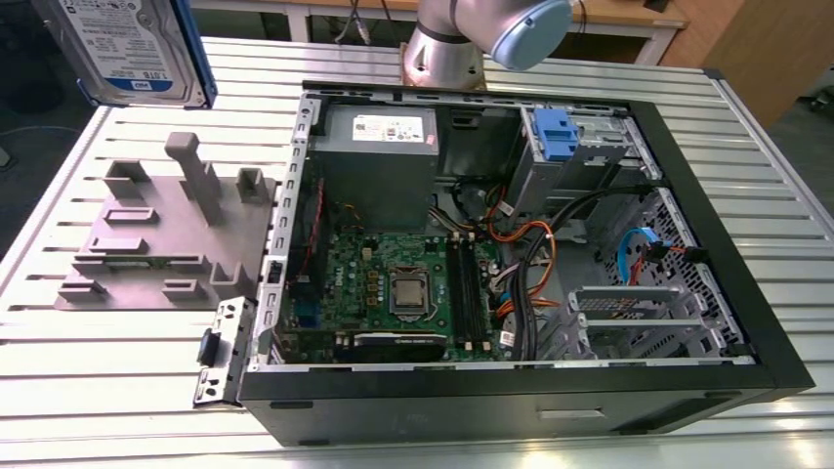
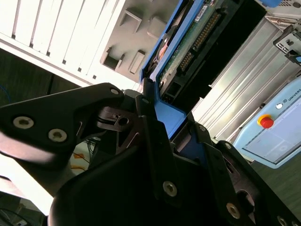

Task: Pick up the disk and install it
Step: 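Pick up the disk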

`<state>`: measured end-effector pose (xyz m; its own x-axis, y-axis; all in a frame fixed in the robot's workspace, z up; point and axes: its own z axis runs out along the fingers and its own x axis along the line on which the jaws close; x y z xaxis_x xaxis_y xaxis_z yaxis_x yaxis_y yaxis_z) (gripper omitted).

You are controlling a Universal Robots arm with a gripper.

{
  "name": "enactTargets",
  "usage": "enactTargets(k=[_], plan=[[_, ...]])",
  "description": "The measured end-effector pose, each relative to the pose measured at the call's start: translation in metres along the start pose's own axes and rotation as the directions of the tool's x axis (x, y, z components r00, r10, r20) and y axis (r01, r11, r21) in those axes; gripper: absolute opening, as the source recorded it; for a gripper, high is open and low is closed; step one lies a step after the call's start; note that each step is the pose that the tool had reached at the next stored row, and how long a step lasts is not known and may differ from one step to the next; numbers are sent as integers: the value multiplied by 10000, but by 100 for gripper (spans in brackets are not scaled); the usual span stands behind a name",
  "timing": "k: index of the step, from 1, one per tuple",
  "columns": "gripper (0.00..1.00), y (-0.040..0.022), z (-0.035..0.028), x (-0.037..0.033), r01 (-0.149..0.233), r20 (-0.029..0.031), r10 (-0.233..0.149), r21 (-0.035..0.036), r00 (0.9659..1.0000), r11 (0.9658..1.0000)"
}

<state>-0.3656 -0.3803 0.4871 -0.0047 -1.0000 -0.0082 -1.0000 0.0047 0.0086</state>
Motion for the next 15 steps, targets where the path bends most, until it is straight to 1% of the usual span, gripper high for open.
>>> enactTargets(k=[6, 13, 15], plan=[[36, -9, 0, 1, 1, 0, -1, 0, 10000, 10000], [36, -98, -1, 0, -1, 0, 1, 0, 10000, 10000], [36, -115, -1, 0, -1, 0, 1, 1, 10000, 10000]])
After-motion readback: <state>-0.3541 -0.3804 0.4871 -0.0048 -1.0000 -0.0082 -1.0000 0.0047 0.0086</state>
